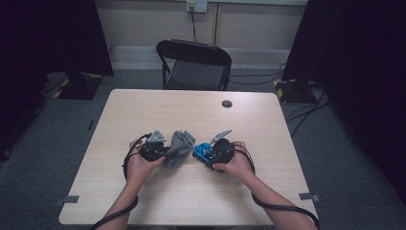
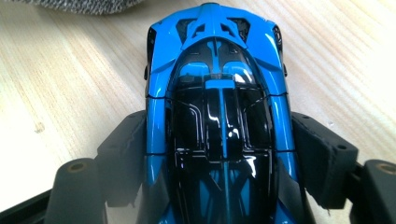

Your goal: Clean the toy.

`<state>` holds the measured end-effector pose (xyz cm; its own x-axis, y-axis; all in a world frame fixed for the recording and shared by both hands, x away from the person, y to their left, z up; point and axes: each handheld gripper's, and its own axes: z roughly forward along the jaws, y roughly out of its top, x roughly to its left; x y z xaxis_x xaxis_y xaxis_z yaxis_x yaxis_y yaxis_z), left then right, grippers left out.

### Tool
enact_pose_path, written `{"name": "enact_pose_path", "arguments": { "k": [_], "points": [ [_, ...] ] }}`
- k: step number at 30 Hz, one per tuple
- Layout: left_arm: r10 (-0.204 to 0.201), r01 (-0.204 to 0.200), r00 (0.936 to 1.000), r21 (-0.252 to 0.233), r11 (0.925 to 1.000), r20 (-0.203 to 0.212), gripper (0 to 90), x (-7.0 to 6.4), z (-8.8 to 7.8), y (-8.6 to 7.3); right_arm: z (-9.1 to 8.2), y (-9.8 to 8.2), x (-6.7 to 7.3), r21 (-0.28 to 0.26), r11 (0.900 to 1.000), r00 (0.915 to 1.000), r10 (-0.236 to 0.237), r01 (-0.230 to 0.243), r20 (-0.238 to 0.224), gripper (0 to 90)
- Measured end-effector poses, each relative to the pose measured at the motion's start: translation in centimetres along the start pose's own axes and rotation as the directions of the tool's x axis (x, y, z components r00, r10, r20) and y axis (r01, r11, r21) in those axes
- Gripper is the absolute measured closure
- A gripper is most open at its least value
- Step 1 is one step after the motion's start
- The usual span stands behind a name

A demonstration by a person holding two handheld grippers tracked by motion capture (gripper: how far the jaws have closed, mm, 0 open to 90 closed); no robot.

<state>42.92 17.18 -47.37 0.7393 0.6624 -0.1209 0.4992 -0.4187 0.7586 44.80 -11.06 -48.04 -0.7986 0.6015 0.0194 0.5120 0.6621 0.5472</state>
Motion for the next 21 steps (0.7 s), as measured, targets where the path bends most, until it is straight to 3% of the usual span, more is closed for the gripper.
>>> {"name": "enact_pose_path", "arguments": {
  "k": [10, 16, 19, 21],
  "points": [
    [-0.013, 0.013, 0.9999, -0.009, 0.9999, -0.001, 71.7, 0.3, -0.3, 0.1, -1.4, 0.6, -0.2, -0.022, 1.0, 1.0, 0.004, -0.004, -0.005, 26.4],
    [-0.053, 0.053, 0.9976, -0.005, 0.9986, -0.045, 71.8, 0.9, -0.3, 0.5, -2.8, 1.1, 0.6, -0.04, 0.999, 0.9992, -0.036, 0.035, -0.02, 26.3],
    [-0.085, 0.086, 0.9944, 0.016, 0.9961, -0.063, 71.9, 1.5, 0.2, 1.3, -3.0, 1.4, 1.3, -0.054, 0.997, 0.9975, -0.057, 0.055, -0.041, 28.6],
    [-0.083, 0.084, 0.9945, 0.017, 0.9963, -0.064, 72.0, 1.6, 0.4, 2.2, -3.0, 1.7, 1.9, -0.046, 0.996, 0.9956, -0.084, 0.082, -0.042, 28.5]
  ]
}}
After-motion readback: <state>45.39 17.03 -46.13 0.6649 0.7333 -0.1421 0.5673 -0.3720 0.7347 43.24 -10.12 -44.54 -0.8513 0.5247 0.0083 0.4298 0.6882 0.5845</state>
